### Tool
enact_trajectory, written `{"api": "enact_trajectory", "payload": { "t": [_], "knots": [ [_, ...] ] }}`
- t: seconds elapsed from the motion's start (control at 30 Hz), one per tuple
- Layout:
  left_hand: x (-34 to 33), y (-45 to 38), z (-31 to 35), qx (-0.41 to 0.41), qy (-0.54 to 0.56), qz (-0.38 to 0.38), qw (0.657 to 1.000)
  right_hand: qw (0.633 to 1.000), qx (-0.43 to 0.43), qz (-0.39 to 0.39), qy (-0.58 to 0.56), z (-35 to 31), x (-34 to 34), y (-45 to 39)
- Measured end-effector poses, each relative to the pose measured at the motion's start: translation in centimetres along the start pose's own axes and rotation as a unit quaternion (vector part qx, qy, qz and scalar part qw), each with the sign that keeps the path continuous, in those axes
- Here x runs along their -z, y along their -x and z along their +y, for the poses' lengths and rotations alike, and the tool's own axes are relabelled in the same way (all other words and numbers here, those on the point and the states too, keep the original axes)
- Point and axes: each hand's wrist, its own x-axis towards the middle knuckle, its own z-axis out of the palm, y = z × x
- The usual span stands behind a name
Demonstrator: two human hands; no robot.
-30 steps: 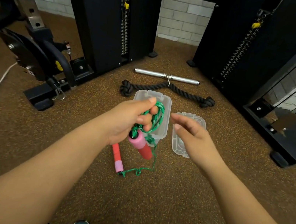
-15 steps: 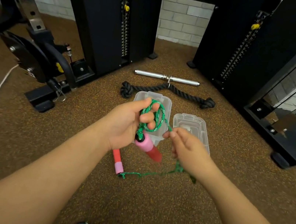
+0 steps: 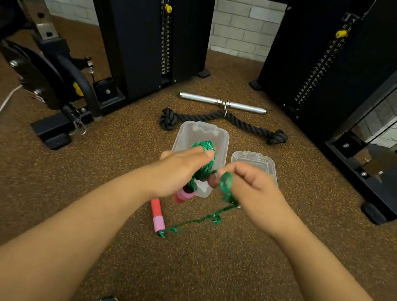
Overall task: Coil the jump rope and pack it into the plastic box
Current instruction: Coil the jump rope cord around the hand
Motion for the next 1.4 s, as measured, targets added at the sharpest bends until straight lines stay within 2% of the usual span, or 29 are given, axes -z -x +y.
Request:
{"api": "enact_trajectory", "payload": {
  "t": [0.1,0.2,0.3,0.4,0.53,0.6,0.67,0.8,0.87,0.93,1.03,1.17,1.23,1.33,1.4],
  "knots": [
    [0.4,0.4,1.0,-0.043,0.026,-0.099,0.994,0.976,-0.094,0.066,-0.186,-0.2,0.6,-0.4],
    [0.5,0.6,1.4,-0.057,-0.003,-0.142,0.988,0.955,-0.158,0.076,-0.241,0.1,0.7,-0.8],
    [0.2,0.6,1.3,-0.048,-0.006,-0.138,0.989,0.944,-0.201,0.064,-0.252,0.4,0.6,-1.1],
    [0.2,0.5,1.5,-0.054,0.011,-0.103,0.993,0.922,-0.220,0.025,-0.317,0.4,0.7,-1.0],
    [0.6,0.2,1.2,-0.045,0.057,-0.067,0.995,0.888,-0.147,-0.040,-0.434,0.3,1.8,-0.7],
    [0.7,0.1,1.1,-0.038,0.078,-0.062,0.994,0.911,-0.111,-0.024,-0.396,0.6,1.9,-0.8],
    [0.7,0.1,1.2,-0.036,0.090,-0.059,0.994,0.932,-0.114,0.032,-0.343,0.6,1.6,-1.0],
    [0.5,0.2,1.2,-0.032,0.086,-0.060,0.994,0.908,-0.142,0.166,-0.358,0.8,1.3,-1.3],
    [0.5,0.3,1.2,-0.028,0.081,-0.057,0.995,0.909,-0.151,0.210,-0.328,1.0,1.5,-1.3],
    [0.5,0.3,1.3,-0.027,0.083,-0.050,0.995,0.927,-0.171,0.206,-0.262,1.3,1.6,-1.3],
    [0.6,0.2,1.3,-0.029,0.092,-0.028,0.995,0.941,-0.203,0.149,-0.225,1.5,1.6,-1.4],
    [1.1,0.1,1.2,-0.028,0.111,0.012,0.993,0.968,-0.179,0.054,-0.167,1.3,2.3,-1.0],
    [1.5,0.1,1.2,-0.023,0.134,0.036,0.990,0.979,-0.167,0.062,-0.100,1.4,2.6,-0.6],
    [2.1,-0.1,1.0,-0.022,0.151,0.075,0.985,0.983,-0.138,0.092,-0.080,1.6,3.3,-0.5],
    [2.3,-0.2,0.8,-0.022,0.162,0.093,0.982,0.989,-0.120,0.068,-0.044,1.4,3.6,-0.3]
  ]
}}
